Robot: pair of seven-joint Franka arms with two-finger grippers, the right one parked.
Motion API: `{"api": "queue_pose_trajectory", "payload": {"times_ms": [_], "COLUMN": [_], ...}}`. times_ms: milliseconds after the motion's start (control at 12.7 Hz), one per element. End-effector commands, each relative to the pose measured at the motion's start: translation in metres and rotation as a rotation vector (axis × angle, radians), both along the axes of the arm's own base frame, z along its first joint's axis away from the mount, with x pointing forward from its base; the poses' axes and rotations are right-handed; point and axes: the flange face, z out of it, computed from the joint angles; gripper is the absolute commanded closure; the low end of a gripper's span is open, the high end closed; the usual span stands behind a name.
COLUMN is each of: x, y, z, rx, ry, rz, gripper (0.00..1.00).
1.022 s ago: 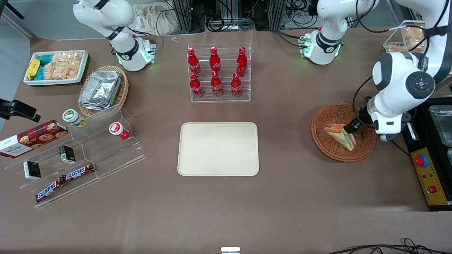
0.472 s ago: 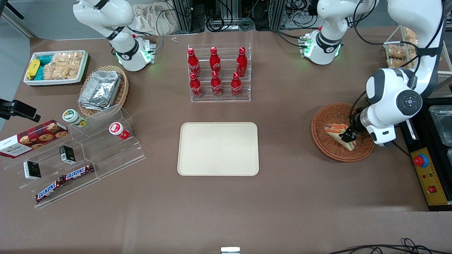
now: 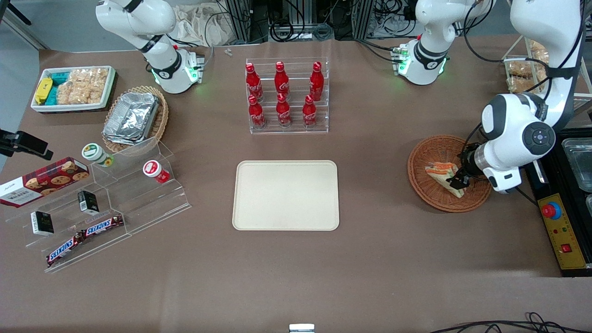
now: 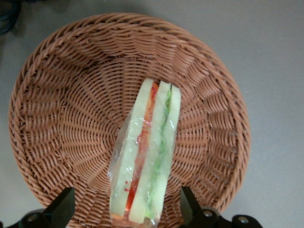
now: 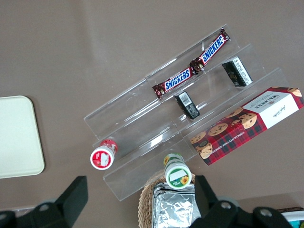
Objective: Place sandwich from basket to tray
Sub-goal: 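Lower the left gripper and close it on the wrapped sandwich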
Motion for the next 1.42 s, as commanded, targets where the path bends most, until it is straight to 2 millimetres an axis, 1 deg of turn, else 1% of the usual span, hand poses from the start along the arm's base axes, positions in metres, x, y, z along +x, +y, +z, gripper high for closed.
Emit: {"api": "queue_pose_trajectory", "payload": {"times_ms": [0, 157, 236, 315, 393, 472, 551, 787, 944, 1022, 1180, 1337], "x": [-0.012, -0.014, -0.014, -0.014, -0.013, -0.013, -0.012, -0.010, -0.001, 0.009, 0.027, 0.043], "y": [0.003, 0.002, 0.002, 0.002, 0.003, 0.003, 0.002, -0.001, -0.001, -0.002, -0.005, -0.021], "z": [-0.019, -0.023, -0.022, -0.022, -0.020, -0.018, -0.015, -0.002, 0.018, 0.034, 0.072, 0.118], "rx": [0.004, 0.003, 0.003, 0.003, 0.003, 0.006, 0.007, 0.010, 0.012, 0.010, 0.003, -0.015], "ry": [-0.013, -0.020, -0.021, -0.021, -0.026, -0.030, -0.032, -0.028, -0.007, 0.016, 0.054, 0.073], "rz": [0.020, 0.020, 0.020, 0.020, 0.024, 0.032, 0.032, 0.008, -0.004, -0.023, -0.050, -0.109], "gripper": [0.00, 0.00, 0.06, 0.25, 0.58, 0.97, 1.00, 1.00, 1.00, 1.00, 1.00, 1.00]}}
